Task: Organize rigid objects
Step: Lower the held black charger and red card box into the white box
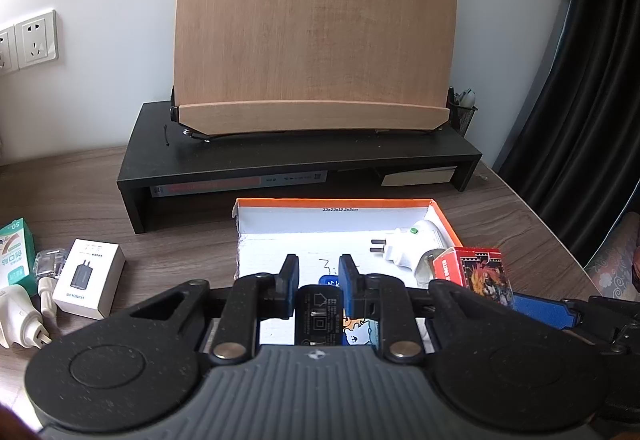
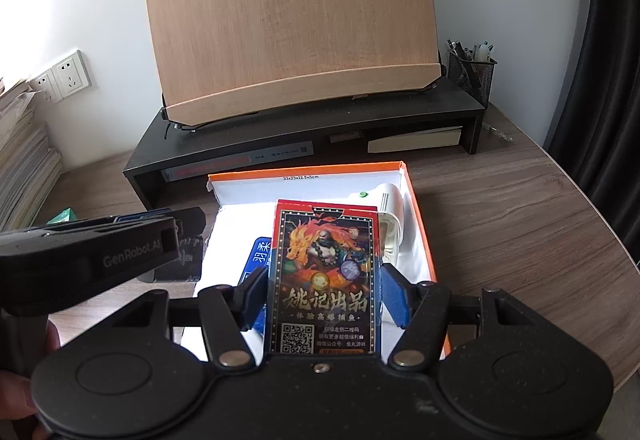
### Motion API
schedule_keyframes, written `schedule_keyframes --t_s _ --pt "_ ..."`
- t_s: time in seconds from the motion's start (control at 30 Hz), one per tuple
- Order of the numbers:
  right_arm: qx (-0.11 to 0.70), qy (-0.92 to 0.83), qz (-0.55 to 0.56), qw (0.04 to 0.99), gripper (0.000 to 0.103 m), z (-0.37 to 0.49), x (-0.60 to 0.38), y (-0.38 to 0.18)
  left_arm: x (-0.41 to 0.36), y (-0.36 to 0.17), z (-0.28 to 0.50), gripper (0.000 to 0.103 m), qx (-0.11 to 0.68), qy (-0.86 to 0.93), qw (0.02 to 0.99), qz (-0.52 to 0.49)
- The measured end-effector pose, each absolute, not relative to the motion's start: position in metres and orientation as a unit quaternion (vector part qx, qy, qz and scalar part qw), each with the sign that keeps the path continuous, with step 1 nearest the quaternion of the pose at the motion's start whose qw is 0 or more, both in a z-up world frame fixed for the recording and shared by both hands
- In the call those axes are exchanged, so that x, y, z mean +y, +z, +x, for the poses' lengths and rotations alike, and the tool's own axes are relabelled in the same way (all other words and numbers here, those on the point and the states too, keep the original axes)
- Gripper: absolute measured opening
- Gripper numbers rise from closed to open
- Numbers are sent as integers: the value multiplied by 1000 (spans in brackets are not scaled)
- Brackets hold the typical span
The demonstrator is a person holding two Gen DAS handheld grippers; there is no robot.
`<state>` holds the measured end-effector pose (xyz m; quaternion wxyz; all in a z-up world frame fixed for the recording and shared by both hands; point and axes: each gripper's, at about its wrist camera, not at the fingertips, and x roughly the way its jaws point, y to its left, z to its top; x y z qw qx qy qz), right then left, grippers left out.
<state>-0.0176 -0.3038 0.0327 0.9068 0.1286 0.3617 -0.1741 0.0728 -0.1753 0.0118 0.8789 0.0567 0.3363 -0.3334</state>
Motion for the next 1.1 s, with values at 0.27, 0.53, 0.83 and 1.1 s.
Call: schedule_keyframes --t_s 0.27,0.53,0.83,1.1 --pt "365 -174 131 905 73 -15 -305 29 -176 10 76 23 338 -334 878 57" --pt "368 -171 132 905 73 -10 -304 28 -176 9 78 23 339 -334 878 57" --pt "373 -169 134 902 73 -6 -305 25 -181 6 85 23 343 -336 875 61" --pt "380 -167 137 899 73 0 -307 20 -186 3 92 23 347 -340 872 63"
